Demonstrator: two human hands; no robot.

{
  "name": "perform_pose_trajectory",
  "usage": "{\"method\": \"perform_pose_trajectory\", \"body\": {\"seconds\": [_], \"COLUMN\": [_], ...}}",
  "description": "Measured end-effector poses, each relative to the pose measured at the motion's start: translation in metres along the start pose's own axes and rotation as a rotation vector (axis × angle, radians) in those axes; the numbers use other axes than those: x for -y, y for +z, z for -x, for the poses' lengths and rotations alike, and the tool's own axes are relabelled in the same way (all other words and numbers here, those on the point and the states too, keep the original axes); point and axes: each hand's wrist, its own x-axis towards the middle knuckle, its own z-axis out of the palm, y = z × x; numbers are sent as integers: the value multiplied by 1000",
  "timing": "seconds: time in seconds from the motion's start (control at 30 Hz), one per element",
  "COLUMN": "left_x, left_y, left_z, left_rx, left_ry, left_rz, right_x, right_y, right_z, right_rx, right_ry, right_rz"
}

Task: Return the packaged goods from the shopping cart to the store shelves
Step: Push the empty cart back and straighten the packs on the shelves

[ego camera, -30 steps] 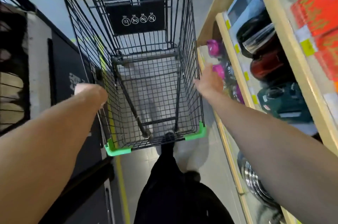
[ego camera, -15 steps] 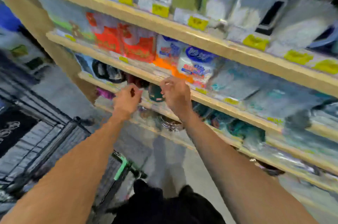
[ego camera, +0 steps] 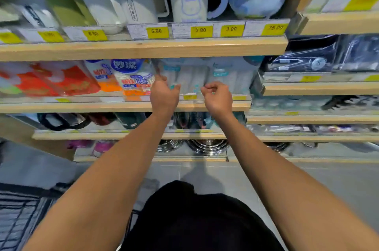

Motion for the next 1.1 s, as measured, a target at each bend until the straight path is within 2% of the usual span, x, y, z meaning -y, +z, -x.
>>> {"method": "perform_pose_trajectory", "body": {"seconds": [0.13,0.27,0.37,0.53,0.67,0.83,0.97,1.1], "left_x": [-14,-4,10,14,10,17,24,40], "left_y": [9,13,11,15,21,33,34,25], "left_z": [-6,-18,-26,-38,-45,-46,-44,-39], "left_rx": [-47,-19,-8,-22,30,114,66,-67], "left_ry": [-86,7,77,114,114,10,25,-19], "left_rz": [-106,-201,-240,-286,-350,-286,-310,-337], "right_x": [-5,-8,-15,-16,-11,-12,-16,-20], "right_y": [-6,1,13,32,37,35,33,38], "right_z": [-14,-32,-45,-56,-57,-62,-64,-62], "right_rx": [120,284,327,253,167,70,98,114], "right_ry": [19,27,68,116,143,186,175,131], "right_rz": [51,136,174,206,213,199,104,30]}}
